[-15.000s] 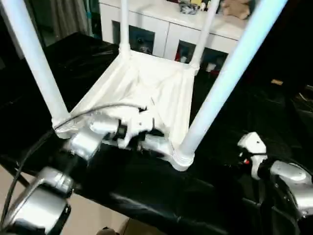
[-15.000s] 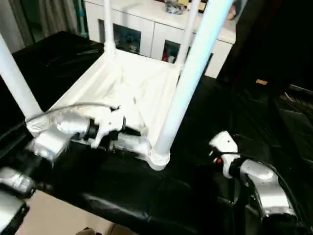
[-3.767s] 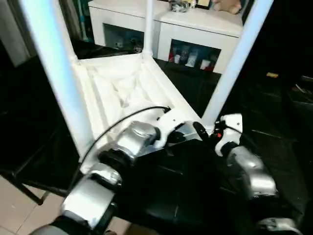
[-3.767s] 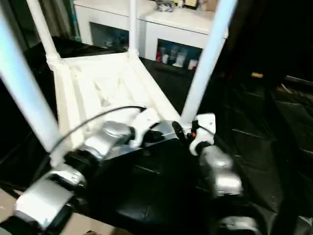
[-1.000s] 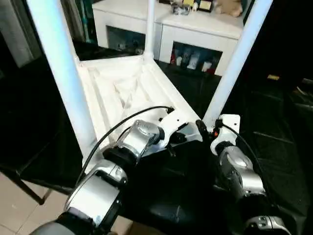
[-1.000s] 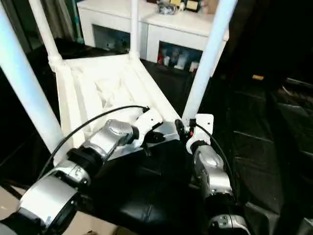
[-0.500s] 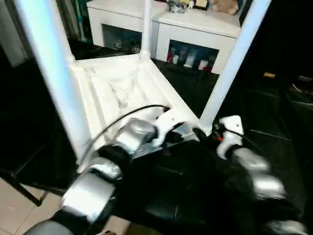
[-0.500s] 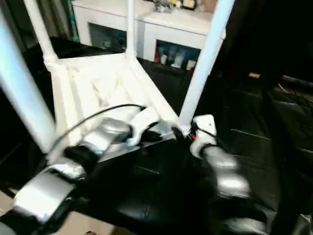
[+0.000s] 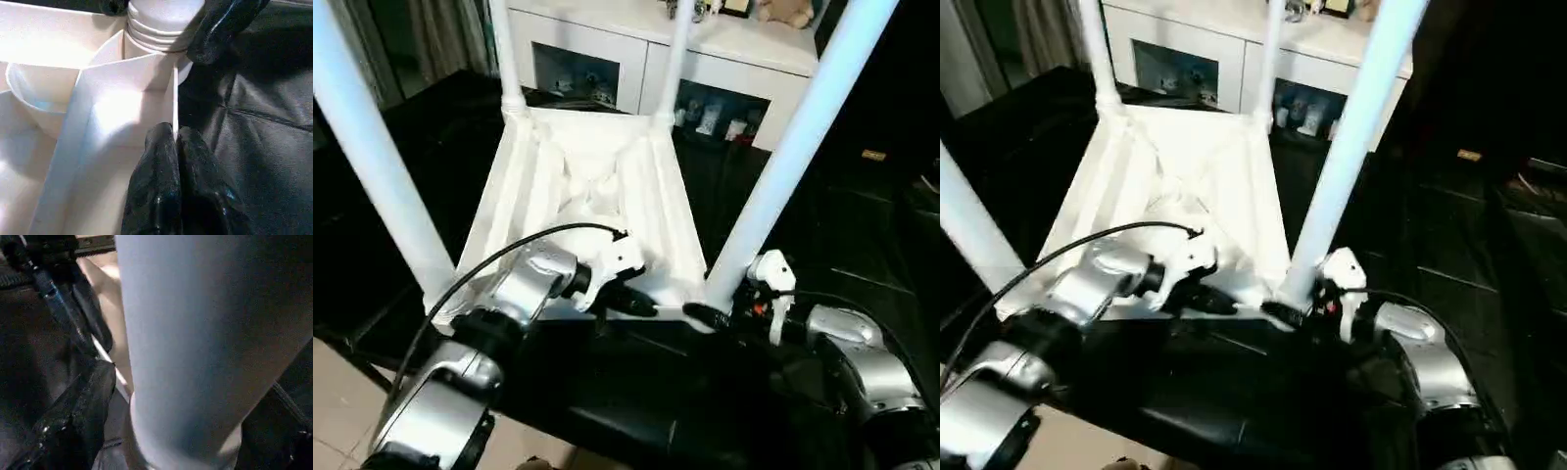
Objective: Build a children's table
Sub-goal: Rotate leg to tighten
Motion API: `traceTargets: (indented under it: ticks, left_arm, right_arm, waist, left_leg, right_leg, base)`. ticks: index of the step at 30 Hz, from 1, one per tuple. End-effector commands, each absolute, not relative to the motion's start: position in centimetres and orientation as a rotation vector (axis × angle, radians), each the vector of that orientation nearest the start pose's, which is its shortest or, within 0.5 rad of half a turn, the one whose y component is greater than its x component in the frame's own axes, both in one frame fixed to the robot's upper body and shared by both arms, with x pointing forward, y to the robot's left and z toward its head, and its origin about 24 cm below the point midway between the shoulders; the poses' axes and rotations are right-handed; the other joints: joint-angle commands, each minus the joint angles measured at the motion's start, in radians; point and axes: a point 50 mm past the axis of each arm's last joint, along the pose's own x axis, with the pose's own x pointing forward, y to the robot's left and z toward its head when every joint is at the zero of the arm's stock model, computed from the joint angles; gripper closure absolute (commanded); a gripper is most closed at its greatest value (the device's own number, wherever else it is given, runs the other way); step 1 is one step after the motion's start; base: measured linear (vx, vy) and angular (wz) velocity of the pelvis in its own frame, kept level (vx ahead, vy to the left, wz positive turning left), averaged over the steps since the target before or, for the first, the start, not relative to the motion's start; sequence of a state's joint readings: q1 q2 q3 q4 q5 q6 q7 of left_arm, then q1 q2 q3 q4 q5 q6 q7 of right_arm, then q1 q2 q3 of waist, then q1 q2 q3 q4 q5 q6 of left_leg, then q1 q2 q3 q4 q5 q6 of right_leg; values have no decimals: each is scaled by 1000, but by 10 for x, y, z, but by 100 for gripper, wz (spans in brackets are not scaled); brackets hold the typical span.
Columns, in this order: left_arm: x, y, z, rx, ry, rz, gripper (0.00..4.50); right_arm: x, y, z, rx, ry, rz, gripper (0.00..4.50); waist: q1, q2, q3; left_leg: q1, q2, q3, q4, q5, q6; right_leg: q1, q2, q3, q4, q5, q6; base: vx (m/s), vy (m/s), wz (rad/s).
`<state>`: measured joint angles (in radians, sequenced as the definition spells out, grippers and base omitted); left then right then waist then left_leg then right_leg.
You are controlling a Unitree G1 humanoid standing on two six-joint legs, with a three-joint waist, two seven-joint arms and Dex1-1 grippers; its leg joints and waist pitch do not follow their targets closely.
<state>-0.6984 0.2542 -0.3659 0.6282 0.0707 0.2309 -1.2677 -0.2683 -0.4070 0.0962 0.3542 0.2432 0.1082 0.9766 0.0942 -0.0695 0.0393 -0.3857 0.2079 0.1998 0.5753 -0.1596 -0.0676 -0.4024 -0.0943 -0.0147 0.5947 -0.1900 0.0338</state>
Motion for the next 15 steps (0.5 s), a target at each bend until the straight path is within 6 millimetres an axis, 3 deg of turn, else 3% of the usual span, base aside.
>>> traceTargets:
  ticks: [1, 2, 7, 8, 15]
  left_arm:
    - [308, 75, 49, 378, 580, -1565, 450]
    - [308, 75, 49, 375, 582, -1560, 450]
    - [307, 75, 50, 369, 584, -1553, 450]
    - [307, 75, 50, 368, 585, -1552, 450]
    - [305, 76, 49, 369, 596, -1548, 450]
  right_arm:
    - [276, -174, 32, -78, 305, 1025, 81]
    - [276, -175, 32, -76, 305, 1024, 106]
    - [277, -176, 33, -65, 306, 1022, 133]
    - [277, -177, 33, -61, 306, 1021, 155]
    - [277, -176, 32, -59, 307, 1024, 184]
  waist:
    - [-1, -5, -52]
    - [-2, -6, -53]
    - [-2, -6, -53]
    - [-2, -7, -53]
    - [-3, -7, -56]
  left_leg:
    - [22, 25, -7, -70, -259, 47]
    - [22, 24, -7, -68, -246, 51]
    - [23, 23, -5, -65, -225, 62]
    - [22, 22, -5, -65, -229, 62]
    - [23, 21, -5, -62, -209, 65]
  right_leg:
    - [35, -35, 15, -59, -124, -233]
    - [36, -34, 14, -57, -112, -234]
    - [37, -33, 14, -55, -89, -244]
    - [37, -33, 14, -56, -96, -242]
    - [38, -31, 14, -52, -70, -248]
  base:
    - [0, 0, 0]
    - [0, 0, 0]
    - [0, 0, 0]
    - [0, 0, 0]
    - [0, 0, 0]
